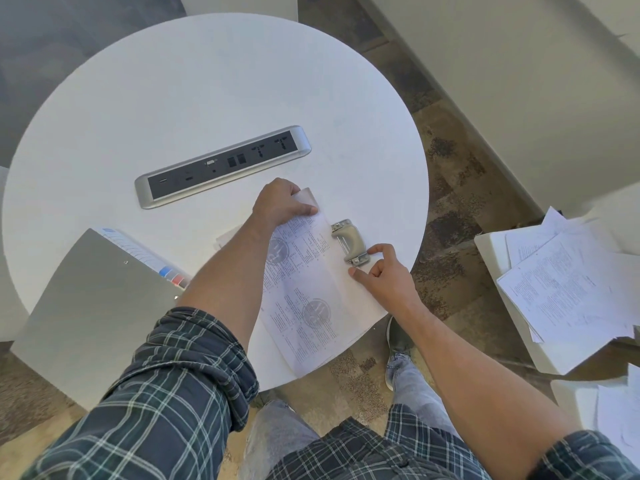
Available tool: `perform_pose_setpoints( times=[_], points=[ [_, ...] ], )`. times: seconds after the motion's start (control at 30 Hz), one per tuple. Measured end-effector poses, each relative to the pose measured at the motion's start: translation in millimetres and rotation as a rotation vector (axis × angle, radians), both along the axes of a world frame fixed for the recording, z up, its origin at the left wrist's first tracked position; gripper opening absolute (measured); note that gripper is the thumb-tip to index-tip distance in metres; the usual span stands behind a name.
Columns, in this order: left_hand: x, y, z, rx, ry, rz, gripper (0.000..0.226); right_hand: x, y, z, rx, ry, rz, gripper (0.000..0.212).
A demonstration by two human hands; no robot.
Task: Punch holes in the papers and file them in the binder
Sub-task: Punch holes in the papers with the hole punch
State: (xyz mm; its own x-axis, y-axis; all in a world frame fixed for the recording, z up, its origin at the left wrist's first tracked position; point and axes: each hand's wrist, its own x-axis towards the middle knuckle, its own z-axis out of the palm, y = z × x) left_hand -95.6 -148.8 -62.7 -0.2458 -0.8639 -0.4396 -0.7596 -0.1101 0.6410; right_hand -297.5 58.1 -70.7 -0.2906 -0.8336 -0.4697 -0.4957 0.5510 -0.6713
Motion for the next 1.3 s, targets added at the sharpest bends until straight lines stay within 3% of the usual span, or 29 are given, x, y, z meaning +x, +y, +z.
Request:
perform_pose_setpoints(
  times=[0.27, 0.67, 0.8, 1.3],
  points=[
    [-11, -6, 1, -0.021, -0.037, -0.013, 0.056, -1, 0, 1, 0.003, -0.014, -0.002, 0.043],
    [-20, -23, 10, -0.009, 0.014, -0.173, 0.056, 7, -9, 9, 0.022, -0.037, -0.082, 0.066],
    [-21, -20, 8, -0.013, -0.001, -0.162, 0.055, 11, -23, 7, -0.083, 0.083, -0.084, 0.056],
    [-17, -17, 8, -0.011, -0.139, -0.088, 0.048, 7, -26, -3, -0.062, 0.002, -0.021, 0.046]
  ],
)
